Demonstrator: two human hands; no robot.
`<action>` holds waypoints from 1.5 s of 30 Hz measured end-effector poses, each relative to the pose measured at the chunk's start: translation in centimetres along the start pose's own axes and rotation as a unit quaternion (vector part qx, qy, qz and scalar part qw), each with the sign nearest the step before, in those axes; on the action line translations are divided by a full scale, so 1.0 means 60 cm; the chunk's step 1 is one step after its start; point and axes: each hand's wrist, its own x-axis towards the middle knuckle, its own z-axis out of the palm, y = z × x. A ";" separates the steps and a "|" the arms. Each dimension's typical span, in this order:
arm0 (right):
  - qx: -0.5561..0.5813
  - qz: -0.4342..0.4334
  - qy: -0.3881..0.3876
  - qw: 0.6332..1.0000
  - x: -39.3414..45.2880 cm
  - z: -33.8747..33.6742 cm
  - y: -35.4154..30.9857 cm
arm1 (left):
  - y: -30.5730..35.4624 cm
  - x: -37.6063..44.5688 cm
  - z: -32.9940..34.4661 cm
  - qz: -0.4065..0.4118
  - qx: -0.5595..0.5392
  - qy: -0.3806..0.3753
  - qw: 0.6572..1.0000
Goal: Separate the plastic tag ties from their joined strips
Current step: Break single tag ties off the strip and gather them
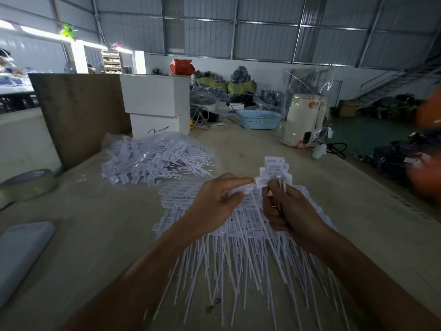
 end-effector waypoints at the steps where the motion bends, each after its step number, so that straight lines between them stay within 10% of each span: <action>1: -0.005 -0.001 -0.001 1.000 0.001 -0.001 0.000 | 0.000 0.000 0.000 0.004 0.000 0.003 1.000; 24: 0.068 -0.027 0.031 0.997 0.004 -0.001 -0.006 | -0.022 -0.004 0.011 0.013 0.086 -0.030 0.996; 36: -0.015 -0.056 0.014 0.998 0.000 0.001 0.000 | -0.012 -0.008 0.013 0.090 0.207 0.123 0.966; 45: -0.054 -0.074 0.039 0.995 -0.001 0.008 0.005 | -0.012 -0.009 0.011 0.096 0.172 0.105 0.975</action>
